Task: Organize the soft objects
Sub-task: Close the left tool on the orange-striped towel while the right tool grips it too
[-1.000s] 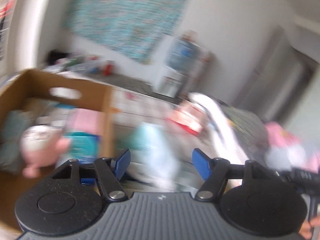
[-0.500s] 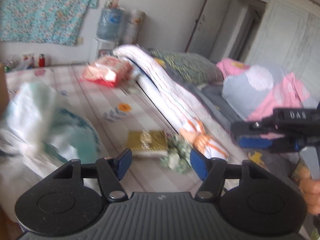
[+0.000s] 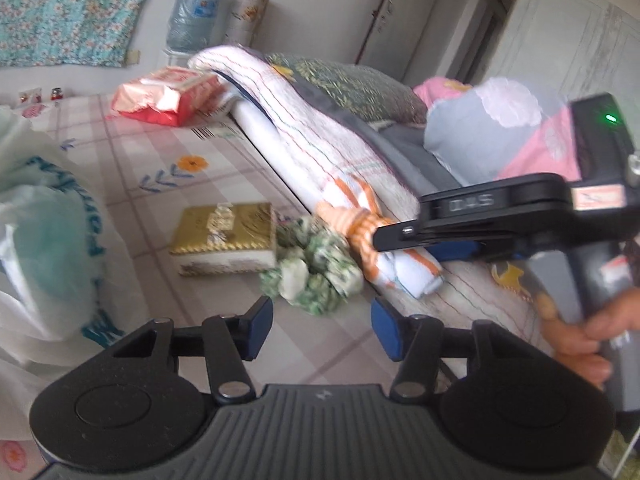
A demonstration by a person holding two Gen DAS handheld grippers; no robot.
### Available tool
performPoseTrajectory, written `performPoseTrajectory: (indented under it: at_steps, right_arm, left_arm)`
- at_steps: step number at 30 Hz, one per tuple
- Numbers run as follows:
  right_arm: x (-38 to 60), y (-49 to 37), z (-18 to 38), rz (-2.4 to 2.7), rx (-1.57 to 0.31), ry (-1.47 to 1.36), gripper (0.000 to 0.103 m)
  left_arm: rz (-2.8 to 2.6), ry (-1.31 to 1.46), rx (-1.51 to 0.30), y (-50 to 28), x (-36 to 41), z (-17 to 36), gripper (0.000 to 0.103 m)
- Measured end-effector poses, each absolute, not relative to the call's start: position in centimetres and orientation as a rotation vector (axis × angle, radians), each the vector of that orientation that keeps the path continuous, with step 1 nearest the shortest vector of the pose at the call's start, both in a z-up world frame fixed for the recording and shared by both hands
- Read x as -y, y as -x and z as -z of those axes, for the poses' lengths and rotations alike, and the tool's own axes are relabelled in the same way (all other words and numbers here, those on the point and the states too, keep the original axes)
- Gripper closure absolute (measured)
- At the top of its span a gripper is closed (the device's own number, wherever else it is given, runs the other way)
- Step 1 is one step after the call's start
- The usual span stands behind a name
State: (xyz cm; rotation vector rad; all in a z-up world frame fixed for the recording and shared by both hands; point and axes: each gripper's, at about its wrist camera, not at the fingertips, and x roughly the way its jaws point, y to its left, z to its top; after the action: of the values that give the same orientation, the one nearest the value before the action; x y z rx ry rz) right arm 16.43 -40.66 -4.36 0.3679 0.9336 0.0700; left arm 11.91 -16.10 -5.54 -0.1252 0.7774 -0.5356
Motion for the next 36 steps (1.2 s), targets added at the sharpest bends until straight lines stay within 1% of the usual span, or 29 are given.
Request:
performPoseTrajectory:
  at_steps: [4,5,6,10,12,14,20,21,22,23,25,27,30,32,33,36]
  right_arm:
    - [40.6,-16.5,5.2,-0.089,-0.946,-0.361,0.07]
    - [40.7,-16.3,5.3,-0.092,-0.949,-0.382,0.076]
    - [41.1,-16.2,5.5,-0.097,-0.957,-0.423,0.076]
    - [42.6,-15.1,6.7,-0.121,-0.979,-0.624,0.077]
    - [42.6,-14.2,7.2,-0.149,-0.992,-0.702,0.077]
    - [42.3,-13.4,7.4,-0.169,-1.006,-0.745,0.077]
    - [40.3,-12.1,8.6,-0.255,-1.079,-0.817,0.075]
    - [40.0,-12.0,8.6,-0.251,-1.083,-0.809,0.074]
    - [39.7,-12.1,8.6,-0.243,-1.083,-0.793,0.074]
    - [39.6,-12.2,8.4,-0.238,-1.076,-0.775,0.073]
    - [39.4,-12.6,8.0,-0.219,-1.056,-0.748,0.07]
    - [39.1,-13.0,7.7,-0.213,-1.037,-0.728,0.061]
    - [38.7,-14.0,8.2,-0.216,-1.04,-0.727,0.061]
    - [38.3,-14.3,8.8,-0.229,-1.044,-0.762,0.061]
    - [38.3,-14.3,8.9,-0.234,-1.044,-0.774,0.063]
    - [38.2,-13.9,8.8,-0.23,-1.028,-0.781,0.066]
  left_arm:
    - [0.578,0.136,-0.804,-11.8,16.4,5.9,0.048]
    - [0.591,0.139,-0.81,-11.7,16.6,6.0,0.048]
    - [0.605,0.141,-0.814,-11.6,16.7,5.9,0.048]
    - [0.651,0.138,-0.822,-11.3,17.3,5.7,0.041]
    - [0.66,0.141,-0.827,-11.1,17.3,5.7,0.04]
    - [0.67,0.154,-0.836,-11.1,17.0,5.7,0.038]
    - [0.646,0.156,-0.887,-11.3,16.6,7.1,0.038]
    - [0.64,0.16,-0.899,-11.4,16.6,7.3,0.04]
    - [0.631,0.161,-0.909,-11.5,16.5,7.5,0.046]
    - [0.624,0.159,-0.915,-11.6,16.5,7.7,0.049]
    - [0.619,0.154,-0.911,-11.7,16.4,7.9,0.052]
    - [0.616,0.158,-0.912,-11.9,16.3,7.8,0.054]
    - [0.611,0.167,-0.91,-12.1,16.2,7.9,0.059]
    - [0.612,0.162,-0.905,-12.1,16.3,7.8,0.064]
    - [0.613,0.159,-0.901,-12.0,16.3,7.8,0.064]
    - [0.623,0.152,-0.882,-11.5,16.2,7.5,0.065]
